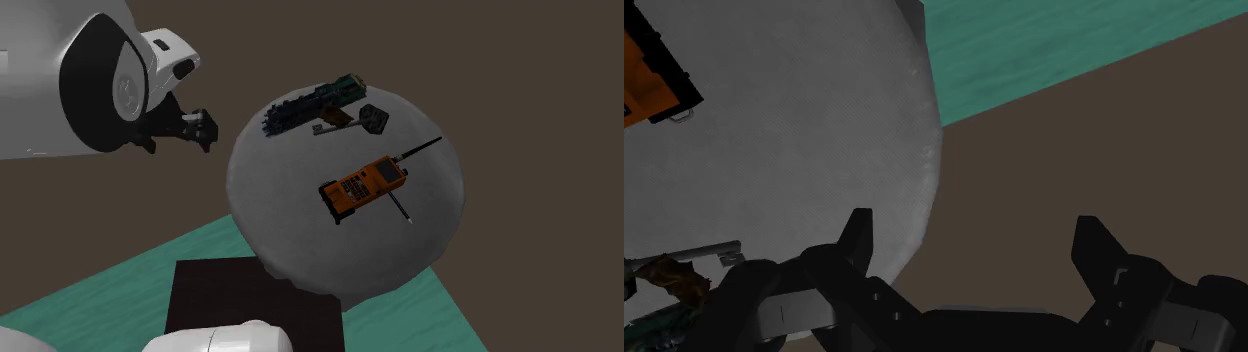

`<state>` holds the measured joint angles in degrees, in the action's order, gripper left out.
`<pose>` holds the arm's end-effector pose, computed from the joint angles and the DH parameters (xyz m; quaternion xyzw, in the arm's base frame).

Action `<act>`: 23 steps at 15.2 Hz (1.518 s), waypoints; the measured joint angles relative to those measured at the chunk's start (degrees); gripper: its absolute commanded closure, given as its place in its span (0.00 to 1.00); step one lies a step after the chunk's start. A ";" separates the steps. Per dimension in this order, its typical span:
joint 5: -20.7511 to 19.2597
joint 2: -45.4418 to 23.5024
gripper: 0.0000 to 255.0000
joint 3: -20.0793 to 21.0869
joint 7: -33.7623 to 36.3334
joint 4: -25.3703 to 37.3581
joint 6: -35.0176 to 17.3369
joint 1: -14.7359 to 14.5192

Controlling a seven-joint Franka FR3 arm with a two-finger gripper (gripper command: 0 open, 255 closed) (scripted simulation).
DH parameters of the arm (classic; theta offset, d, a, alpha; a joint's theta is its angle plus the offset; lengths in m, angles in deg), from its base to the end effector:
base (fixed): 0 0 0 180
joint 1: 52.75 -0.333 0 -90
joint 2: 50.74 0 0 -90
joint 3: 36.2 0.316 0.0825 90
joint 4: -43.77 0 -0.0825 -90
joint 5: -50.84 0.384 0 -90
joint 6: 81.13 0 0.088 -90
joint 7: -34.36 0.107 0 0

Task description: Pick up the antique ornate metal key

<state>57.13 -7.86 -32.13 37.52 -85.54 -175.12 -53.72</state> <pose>0.3227 0.0479 0.6318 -0.9974 -0.0083 -0.0632 0.0348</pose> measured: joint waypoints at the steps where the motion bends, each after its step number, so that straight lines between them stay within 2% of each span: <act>1: 0.00 0.00 0.00 0.00 0.00 0.00 0.00 0.00; 4: 0.63 -3.95 0.00 -0.72 1.74 1.95 -1.40 1.27; 11: 2.57 -18.29 0.00 -4.63 5.73 9.76 -5.74 5.28; 23: 9.59 -40.18 0.00 -11.86 11.78 24.07 -8.63 11.04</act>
<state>66.72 -48.05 -43.99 49.30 -61.47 -183.74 -42.68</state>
